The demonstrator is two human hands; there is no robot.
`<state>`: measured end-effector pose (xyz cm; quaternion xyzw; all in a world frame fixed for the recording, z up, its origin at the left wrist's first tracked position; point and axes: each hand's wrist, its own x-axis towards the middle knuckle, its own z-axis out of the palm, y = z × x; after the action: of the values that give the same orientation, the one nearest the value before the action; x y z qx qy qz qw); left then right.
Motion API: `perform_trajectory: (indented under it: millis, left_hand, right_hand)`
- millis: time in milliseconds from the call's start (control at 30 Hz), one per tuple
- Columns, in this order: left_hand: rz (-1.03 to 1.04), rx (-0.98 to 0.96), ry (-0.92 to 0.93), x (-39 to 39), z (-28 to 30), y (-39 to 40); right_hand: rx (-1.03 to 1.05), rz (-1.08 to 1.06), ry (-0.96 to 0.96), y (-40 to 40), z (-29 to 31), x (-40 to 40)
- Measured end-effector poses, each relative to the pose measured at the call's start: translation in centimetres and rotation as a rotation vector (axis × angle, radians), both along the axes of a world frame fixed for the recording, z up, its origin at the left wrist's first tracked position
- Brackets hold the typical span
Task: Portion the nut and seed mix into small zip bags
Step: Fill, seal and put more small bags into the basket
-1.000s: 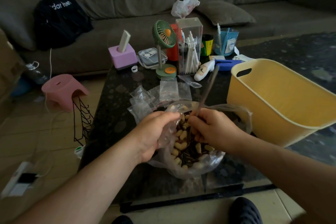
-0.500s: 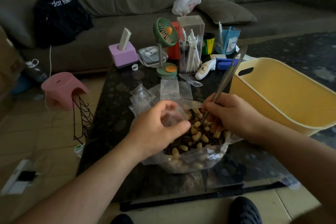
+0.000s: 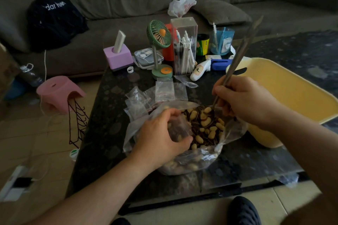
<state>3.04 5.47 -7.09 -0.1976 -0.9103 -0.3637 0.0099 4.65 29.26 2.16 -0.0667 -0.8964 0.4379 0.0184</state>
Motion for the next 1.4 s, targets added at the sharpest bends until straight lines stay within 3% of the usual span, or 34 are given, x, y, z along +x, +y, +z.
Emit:
perform_trajectory:
  millis: [500,667,767,1033,1267,1400]
  left_hand:
    - [0.052,0.156,-0.123,0.1,-0.2,1.8]
    - [0.043,0.117,-0.167,-0.2,-0.7,1.8]
    - [0.026,0.047,-0.150,-0.4,-1.1,2.0]
    - [0.107,0.129,-0.190,-0.7,-1.2,1.9]
    - [0.133,0.120,-0.228,-0.8,-1.3,1.9]
    - [0.128,0.105,-0.219,-0.7,-1.1,2.2]
  right_hand:
    - [0.152,0.144,0.175,-1.5,1.0,0.0]
    - [0.256,0.154,0.170,-2.1,0.1,-0.2]
    - [0.204,0.131,0.137,-2.2,-0.2,-0.4]
    - [0.118,0.106,0.115,-1.9,0.0,-0.5]
    - [0.298,0.183,0.206,-1.9,-0.5,-0.4]
    - [0.411,0.277,0.352,-2.1,-0.9,-0.4]
